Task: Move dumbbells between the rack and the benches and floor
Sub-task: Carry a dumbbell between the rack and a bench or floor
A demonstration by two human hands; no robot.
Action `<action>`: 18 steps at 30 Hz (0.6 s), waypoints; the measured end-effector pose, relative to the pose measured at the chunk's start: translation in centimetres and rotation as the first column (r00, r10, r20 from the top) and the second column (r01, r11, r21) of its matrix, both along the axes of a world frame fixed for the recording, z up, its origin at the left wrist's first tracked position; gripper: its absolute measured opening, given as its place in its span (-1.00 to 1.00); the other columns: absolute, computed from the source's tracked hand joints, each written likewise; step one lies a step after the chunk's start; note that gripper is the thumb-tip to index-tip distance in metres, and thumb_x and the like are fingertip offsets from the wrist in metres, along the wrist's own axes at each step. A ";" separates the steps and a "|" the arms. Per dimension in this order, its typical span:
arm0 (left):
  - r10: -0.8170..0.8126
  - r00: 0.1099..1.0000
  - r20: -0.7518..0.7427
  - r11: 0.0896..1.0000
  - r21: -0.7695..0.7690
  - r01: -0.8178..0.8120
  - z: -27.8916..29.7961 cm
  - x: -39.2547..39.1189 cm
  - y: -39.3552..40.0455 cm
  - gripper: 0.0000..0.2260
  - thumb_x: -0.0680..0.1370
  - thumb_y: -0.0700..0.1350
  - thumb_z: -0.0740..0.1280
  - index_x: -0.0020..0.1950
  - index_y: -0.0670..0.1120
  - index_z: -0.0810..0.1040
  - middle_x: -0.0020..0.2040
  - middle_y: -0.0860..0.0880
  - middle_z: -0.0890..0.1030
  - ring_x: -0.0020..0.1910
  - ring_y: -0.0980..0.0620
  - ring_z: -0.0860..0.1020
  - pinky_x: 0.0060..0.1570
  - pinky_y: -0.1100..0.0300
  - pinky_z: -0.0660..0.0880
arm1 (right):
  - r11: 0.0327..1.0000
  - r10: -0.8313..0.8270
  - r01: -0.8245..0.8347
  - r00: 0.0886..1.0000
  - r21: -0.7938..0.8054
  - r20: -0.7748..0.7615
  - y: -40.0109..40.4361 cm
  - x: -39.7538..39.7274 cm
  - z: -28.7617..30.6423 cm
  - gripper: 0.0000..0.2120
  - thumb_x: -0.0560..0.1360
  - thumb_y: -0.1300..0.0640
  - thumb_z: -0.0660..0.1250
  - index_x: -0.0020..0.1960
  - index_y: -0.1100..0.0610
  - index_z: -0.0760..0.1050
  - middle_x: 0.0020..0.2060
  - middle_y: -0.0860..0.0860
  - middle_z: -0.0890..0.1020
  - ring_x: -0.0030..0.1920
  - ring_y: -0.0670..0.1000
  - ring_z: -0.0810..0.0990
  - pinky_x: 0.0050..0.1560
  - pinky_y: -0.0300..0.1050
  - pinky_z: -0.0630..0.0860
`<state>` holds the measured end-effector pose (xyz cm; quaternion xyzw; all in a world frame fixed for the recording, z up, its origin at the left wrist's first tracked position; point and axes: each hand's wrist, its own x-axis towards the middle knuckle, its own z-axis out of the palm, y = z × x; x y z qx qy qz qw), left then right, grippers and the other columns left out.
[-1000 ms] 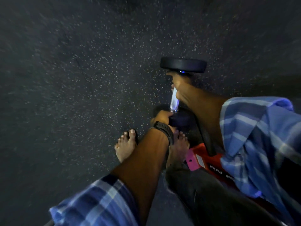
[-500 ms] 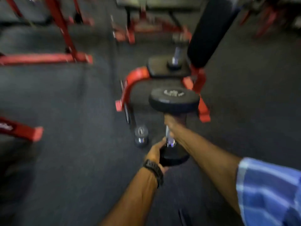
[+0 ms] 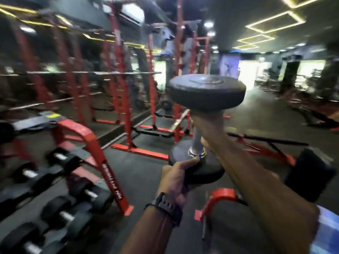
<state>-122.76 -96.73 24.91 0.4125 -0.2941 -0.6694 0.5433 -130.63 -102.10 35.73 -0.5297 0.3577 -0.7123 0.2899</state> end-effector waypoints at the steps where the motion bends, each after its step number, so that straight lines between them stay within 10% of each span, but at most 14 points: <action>1: 0.058 0.998 0.015 0.998 -0.013 -0.058 0.6 1.5 0.9 -0.58 0.38 -0.29 0.52 0.21 -0.33 0.58 0.01 -0.25 0.72 -0.18 -0.11 0.70 -0.33 0.05 0.64 | 0.998 0.061 -0.061 0.998 0.018 0.013 0.2 1.2 0.1 -0.73 0.28 0.26 0.50 -0.19 0.01 0.47 -0.54 -0.35 0.51 -0.47 -0.38 0.44 -0.23 -0.44 0.36; 7: 0.355 0.935 0.011 0.935 -0.025 -0.355 1.4 11.0 9.0 -0.62 0.39 -0.28 0.51 0.17 -0.36 0.60 -0.12 -0.22 0.73 -0.35 -0.04 0.69 -0.45 0.21 0.55 | 0.920 0.385 -0.379 0.922 0.095 -0.046 4.8 13.1 1.0 -0.70 0.52 0.35 0.33 -0.27 0.03 0.38 -0.54 -0.17 0.53 -0.47 -0.19 0.46 -0.37 -0.32 0.40; 12: 0.585 0.810 0.030 0.811 0.000 -0.586 1.3 19.8 18.2 -0.43 0.21 -0.17 0.62 0.13 -0.42 0.59 -0.10 -0.31 0.70 -0.24 -0.27 0.69 -0.30 0.02 0.58 | 0.612 0.787 -0.774 0.616 0.165 -0.030 12.0 23.8 -0.6 -0.65 0.54 0.48 0.14 -0.30 0.12 0.28 -0.65 -0.12 0.42 -0.63 -0.19 0.37 -0.57 -0.38 0.30; 18: 0.820 0.571 0.028 0.570 0.038 -0.821 -0.2 32.1 33.4 -0.61 0.32 -0.28 0.56 0.09 -0.36 0.59 -0.26 -0.18 0.69 -0.48 -0.03 0.64 -0.51 0.21 0.52 | 0.423 0.903 -0.870 0.427 0.255 -0.041 25.7 41.4 -2.6 -0.71 0.50 0.30 0.29 -0.33 0.06 0.38 -0.64 -0.16 0.46 -0.62 -0.21 0.40 -0.56 -0.34 0.36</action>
